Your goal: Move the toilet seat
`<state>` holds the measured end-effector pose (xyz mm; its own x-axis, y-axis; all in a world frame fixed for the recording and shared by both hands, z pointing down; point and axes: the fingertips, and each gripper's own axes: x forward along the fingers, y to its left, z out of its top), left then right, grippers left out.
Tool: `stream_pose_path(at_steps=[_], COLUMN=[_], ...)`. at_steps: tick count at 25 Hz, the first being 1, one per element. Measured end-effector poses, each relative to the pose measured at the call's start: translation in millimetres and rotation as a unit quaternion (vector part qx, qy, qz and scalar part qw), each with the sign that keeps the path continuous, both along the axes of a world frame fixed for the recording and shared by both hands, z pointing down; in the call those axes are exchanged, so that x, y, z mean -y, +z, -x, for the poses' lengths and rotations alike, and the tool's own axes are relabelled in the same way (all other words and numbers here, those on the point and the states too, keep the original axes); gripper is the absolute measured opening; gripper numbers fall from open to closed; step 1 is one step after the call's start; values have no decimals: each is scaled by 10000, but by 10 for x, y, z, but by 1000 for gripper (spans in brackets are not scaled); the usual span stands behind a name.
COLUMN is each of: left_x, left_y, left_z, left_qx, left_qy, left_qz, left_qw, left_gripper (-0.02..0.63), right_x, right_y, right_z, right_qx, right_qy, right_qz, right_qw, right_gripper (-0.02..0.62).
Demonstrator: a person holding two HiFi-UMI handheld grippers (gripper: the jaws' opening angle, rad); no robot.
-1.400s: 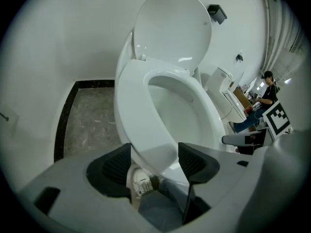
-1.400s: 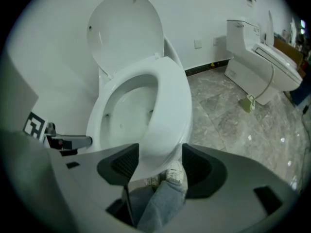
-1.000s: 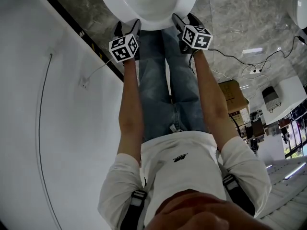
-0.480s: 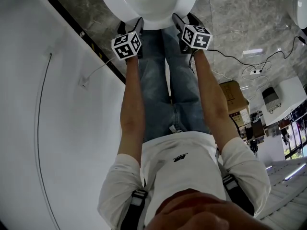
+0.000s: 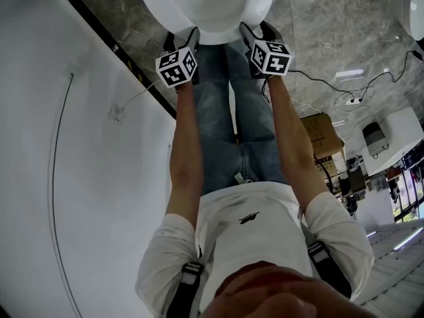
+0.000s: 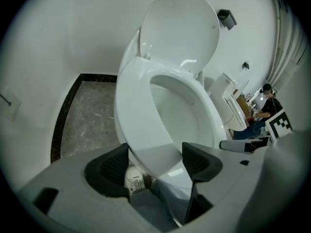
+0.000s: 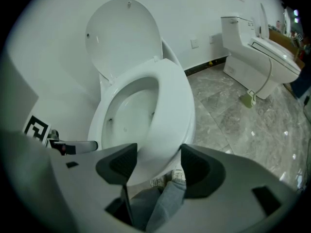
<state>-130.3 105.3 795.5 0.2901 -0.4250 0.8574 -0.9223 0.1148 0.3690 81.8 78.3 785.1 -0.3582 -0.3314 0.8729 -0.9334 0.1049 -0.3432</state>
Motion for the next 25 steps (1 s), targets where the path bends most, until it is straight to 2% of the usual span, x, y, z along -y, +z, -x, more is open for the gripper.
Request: stream_pose_path(at_steps=[25], left_x=[21], left_y=[-623], left_z=[5], left_qx=[-118], left_qy=[-197], left_qz=[-359], left_qw=[9991], left_gripper=[345], right_x=[13], right_y=[-675], right_z=[-12], right_qx=[120], right_qy=[-55], right_qz=[-457], right_qw=[9989], right_gripper=[287])
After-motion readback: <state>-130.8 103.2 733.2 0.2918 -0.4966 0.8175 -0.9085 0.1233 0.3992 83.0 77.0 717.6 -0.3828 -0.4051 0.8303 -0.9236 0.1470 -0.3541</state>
